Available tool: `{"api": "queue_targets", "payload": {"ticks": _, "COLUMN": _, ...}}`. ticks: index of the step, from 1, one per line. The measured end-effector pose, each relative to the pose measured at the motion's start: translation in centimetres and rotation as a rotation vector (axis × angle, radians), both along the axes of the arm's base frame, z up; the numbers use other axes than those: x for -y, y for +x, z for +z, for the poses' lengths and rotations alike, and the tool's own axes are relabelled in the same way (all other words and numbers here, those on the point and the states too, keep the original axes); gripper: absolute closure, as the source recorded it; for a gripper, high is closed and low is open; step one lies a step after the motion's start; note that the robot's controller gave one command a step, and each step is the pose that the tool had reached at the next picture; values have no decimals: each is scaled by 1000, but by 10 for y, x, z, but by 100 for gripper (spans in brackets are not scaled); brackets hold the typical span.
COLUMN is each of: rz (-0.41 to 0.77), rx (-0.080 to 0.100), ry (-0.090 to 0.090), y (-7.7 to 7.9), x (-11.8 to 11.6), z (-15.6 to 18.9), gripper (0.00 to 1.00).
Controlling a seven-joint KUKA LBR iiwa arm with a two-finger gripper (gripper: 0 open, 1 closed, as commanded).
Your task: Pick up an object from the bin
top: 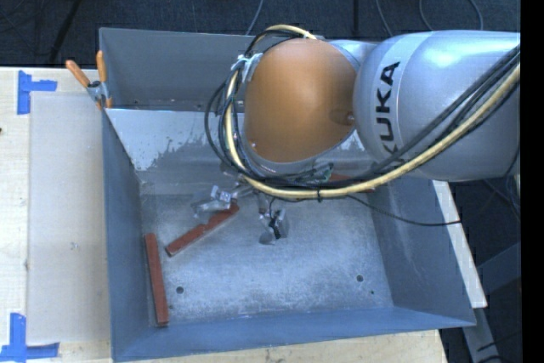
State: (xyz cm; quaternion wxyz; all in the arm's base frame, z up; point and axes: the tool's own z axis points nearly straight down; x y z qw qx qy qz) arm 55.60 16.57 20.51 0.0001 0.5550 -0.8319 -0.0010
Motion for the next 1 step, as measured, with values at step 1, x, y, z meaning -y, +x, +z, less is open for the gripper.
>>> {"api": "queue_targets", "payload": {"ticks": 1, "rz": 96, "rx": -6, "ry": -1, "y": 34, "x": -7, "z": -124, "gripper": 0}}
